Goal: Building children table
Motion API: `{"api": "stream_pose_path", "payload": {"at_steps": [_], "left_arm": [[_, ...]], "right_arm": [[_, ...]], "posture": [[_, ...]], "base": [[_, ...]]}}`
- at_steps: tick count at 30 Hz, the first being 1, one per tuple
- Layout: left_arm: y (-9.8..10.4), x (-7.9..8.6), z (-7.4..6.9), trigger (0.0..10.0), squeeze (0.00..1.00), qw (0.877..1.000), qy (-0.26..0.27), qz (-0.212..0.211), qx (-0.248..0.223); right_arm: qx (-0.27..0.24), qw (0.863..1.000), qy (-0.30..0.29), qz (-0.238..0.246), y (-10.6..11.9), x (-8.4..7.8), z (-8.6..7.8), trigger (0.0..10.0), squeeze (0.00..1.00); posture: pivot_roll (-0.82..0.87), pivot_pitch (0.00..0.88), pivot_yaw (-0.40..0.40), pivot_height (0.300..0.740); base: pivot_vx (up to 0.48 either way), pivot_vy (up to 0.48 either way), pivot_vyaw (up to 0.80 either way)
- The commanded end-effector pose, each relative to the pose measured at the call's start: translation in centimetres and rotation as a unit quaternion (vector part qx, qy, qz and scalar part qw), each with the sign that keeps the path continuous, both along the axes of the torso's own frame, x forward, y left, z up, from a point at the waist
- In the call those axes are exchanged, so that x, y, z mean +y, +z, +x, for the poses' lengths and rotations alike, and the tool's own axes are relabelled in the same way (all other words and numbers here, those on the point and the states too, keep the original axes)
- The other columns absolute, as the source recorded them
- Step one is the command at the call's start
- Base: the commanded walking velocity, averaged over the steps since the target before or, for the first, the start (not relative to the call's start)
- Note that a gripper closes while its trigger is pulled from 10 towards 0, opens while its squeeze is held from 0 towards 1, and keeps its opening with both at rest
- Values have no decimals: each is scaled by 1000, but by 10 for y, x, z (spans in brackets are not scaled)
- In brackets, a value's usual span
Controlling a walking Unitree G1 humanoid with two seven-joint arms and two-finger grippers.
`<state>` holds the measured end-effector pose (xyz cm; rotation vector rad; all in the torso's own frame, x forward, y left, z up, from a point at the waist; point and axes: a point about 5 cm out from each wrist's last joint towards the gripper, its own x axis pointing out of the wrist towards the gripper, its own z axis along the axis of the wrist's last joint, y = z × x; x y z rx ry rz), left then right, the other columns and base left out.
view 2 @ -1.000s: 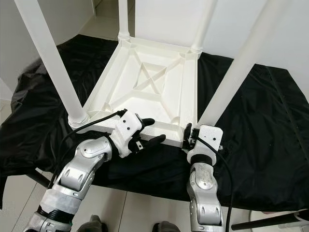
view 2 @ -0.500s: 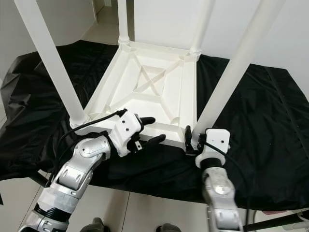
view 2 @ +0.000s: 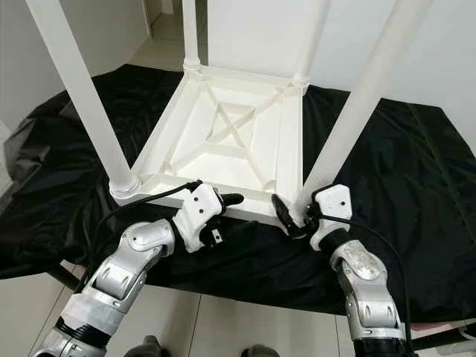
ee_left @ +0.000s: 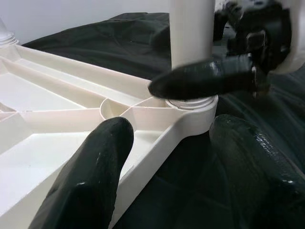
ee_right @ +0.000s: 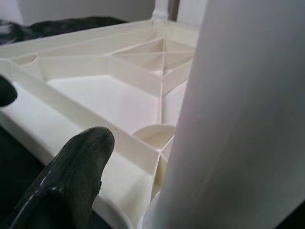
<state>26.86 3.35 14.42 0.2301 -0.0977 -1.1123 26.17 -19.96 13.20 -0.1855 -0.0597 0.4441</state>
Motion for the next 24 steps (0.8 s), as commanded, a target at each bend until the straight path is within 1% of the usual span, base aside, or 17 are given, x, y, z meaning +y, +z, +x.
{"api": "stream_pose_path", "payload": {"at_steps": [1,5,6,7,8,9,10,11,12,15,17,20,22,23,24], "left_arm": [[0,-4,-1,10000,0,1000,-31,3,-1],[1,-6,-2,10000,0,999,-35,1,-4],[2,-7,-3,10000,0,999,-36,0,-4],[2,-7,-3,10000,0,999,-36,0,-4],[2,-7,-2,10000,0,999,-36,0,-4],[3,-6,-2,10000,0,999,-36,0,-5],[3,-6,-2,10000,0,999,-36,0,-5],[3,-6,-2,10000,0,999,-36,0,-5],[3,-6,-2,10000,0,999,-37,0,-5],[3,-6,-2,10000,0,999,-37,0,-6],[4,-7,-2,10000,0,999,-39,-1,-6],[4,-7,-2,10000,0,999,-40,-1,-7],[4,-7,-2,10000,0,999,-40,-2,-8],[4,-7,-1,10000,0,999,-40,-2,-8],[4,-7,-1,10000,0,999,-40,-2,-8]], "right_arm": [[12,1000,20,-6,-5,0,2,10000,0],[19,999,34,-4,-9,-4,5,10000,0],[20,999,36,-3,-9,-4,6,9725,0],[20,999,36,-3,-9,-4,6,9725,0],[22,999,41,1,-10,-5,7,6157,0],[22,999,40,0,-11,-5,7,3608,0],[22,999,40,0,-11,-5,7,3608,0],[23,999,40,-1,-12,-5,8,1961,0],[23,999,39,-2,-12,-6,8,0,0],[23,999,39,-1,-13,-7,8,0,0],[28,999,40,10,-16,-7,4,0,0],[25,999,33,13,-18,-6,2,0,0],[20,999,21,24,-17,-6,2,0,0],[19,999,16,33,-16,-5,2,9294,0],[18,999,9,39,-16,-5,1,10000,0]], "posture": [[30,0,-24,740],[36,0,-22,740],[37,0,-22,740],[37,0,-22,740],[38,0,-20,740],[38,0,-20,740],[38,0,-20,740],[38,0,-18,740],[38,0,-18,740],[38,0,-18,740],[39,0,-18,740],[37,0,-16,740],[37,0,-16,740],[37,0,-16,740],[37,0,-16,740]], "base": [[0,0,0],[0,0,0],[0,0,0],[0,0,0],[0,0,0],[0,0,0],[0,0,0],[0,0,0],[0,0,0],[0,0,0],[0,0,0],[0,0,0],[0,0,0],[0,0,0],[0,0,0]]}}
